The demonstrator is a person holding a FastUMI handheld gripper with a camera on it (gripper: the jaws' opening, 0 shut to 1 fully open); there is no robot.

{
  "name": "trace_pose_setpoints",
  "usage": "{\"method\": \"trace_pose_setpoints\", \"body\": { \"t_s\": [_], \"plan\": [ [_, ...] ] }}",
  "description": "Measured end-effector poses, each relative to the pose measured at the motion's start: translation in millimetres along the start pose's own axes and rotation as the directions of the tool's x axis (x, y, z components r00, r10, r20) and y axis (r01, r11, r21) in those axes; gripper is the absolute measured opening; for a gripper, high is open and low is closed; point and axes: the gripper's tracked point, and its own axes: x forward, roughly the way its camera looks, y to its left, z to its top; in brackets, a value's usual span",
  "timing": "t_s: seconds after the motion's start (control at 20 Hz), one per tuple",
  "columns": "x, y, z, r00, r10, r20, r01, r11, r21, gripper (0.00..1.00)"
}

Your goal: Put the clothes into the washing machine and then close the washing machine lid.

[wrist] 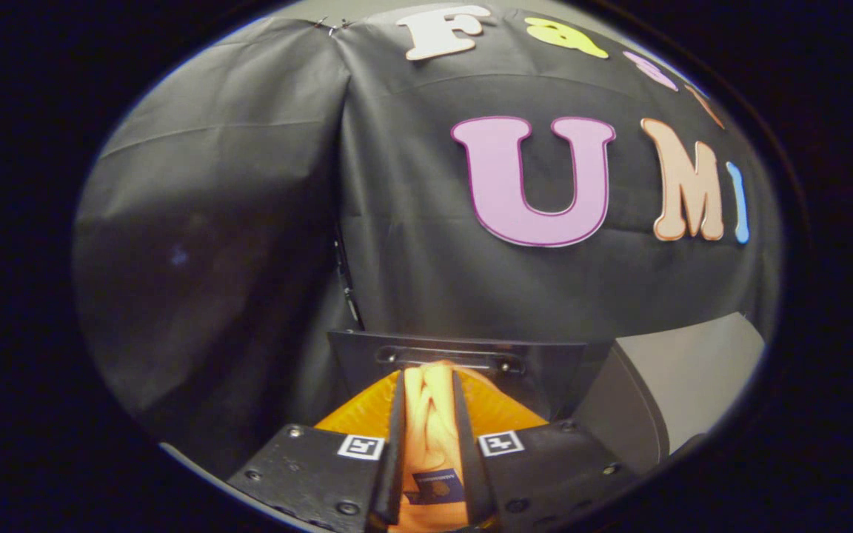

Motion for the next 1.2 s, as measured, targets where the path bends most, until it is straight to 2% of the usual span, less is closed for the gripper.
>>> {"method": "trace_pose_setpoints", "body": {
  "t_s": [0.3,0.65,1.0,1.2],
  "plan": [
    [14.1,-0.8,10.7,0.998,-0.022,0.056,0.023,1.0,-0.008,0.89],
    [45.7,-8.2,11.6,0.995,-0.085,0.048,0.086,0.996,-0.016,0.93],
    [104.2,-18.4,4.0,0.987,-0.161,0.012,0.161,0.985,-0.067,0.95],
    [135.9,-22.4,0.0,0.983,-0.184,0.009,0.184,0.983,-0.024,0.95]
  ]
}}
